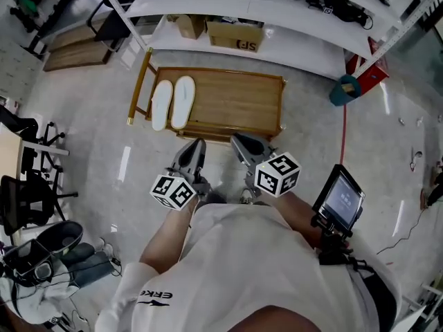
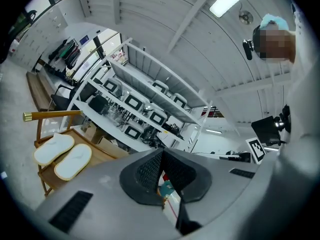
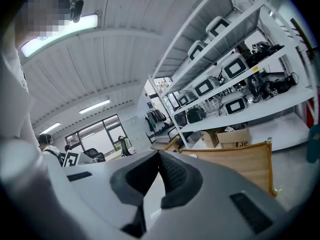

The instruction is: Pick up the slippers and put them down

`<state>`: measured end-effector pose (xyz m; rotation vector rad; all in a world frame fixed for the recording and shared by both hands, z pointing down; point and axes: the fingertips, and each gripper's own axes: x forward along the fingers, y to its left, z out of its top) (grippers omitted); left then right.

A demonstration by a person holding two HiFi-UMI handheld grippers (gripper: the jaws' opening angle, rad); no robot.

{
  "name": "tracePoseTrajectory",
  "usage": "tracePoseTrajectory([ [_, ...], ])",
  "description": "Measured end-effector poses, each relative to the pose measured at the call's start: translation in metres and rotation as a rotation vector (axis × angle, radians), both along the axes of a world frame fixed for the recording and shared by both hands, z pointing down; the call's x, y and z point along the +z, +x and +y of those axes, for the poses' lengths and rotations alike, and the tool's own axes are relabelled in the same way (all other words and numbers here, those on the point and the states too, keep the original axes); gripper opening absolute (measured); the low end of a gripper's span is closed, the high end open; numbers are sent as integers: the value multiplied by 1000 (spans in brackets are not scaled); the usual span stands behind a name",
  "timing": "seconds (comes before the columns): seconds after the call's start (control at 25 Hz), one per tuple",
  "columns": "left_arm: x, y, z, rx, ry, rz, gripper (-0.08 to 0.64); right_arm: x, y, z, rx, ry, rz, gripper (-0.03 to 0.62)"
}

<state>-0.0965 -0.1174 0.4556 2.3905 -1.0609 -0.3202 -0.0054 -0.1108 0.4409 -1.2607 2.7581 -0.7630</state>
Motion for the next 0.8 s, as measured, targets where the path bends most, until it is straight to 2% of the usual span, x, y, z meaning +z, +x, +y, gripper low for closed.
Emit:
tracePoseTrajectory([
  [0.24,-13,22,1,64,38,-16,5,-10,20,6,62,15,-7,6],
  [0.8,-29,5,6,111,71,-18,3,-23,0,23,113,14,8,6],
])
